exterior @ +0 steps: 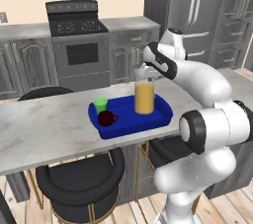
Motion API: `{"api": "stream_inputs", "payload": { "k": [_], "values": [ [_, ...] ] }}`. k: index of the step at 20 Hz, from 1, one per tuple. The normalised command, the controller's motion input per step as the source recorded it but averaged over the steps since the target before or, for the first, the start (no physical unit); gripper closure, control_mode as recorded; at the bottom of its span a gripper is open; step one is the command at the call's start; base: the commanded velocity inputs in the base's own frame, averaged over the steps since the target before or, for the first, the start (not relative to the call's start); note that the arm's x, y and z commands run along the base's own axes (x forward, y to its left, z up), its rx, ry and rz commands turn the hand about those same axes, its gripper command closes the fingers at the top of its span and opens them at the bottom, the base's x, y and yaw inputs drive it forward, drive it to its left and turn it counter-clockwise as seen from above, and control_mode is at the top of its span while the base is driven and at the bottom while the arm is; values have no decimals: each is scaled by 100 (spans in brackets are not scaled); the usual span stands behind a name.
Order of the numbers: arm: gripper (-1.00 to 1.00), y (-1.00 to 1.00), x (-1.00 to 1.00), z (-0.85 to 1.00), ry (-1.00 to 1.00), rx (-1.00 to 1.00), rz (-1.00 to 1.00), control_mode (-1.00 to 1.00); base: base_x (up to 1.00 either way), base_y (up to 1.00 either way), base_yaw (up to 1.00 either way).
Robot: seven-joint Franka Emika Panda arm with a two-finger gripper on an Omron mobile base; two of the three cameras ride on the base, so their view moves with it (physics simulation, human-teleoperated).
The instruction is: There is a tray on the dining counter. Grab the cup, mug, and pitcher and place them on the tray. The pitcher may be placed next to the tray if it cannot fit the tray.
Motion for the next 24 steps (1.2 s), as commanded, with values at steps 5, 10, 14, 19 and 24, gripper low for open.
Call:
{"api": "stream_inputs", "payload": {
  "k": [5, 10, 14, 19, 24],
  "values": [
    [100, 0, 12, -25, -1, 0, 0, -100, 0, 0, 0],
    [100, 0, 6, -26, 0, 2, 0, -100, 0, 0, 0],
    [100, 0, 8, -24, 0, 0, 0, -100, 0, 0, 0],
    [100, 0, 8, -24, 0, 0, 0, -100, 0, 0, 0],
    [100, 2, 3, -20, 0, 0, 0, -100, 0, 0, 0]
  ]
}}
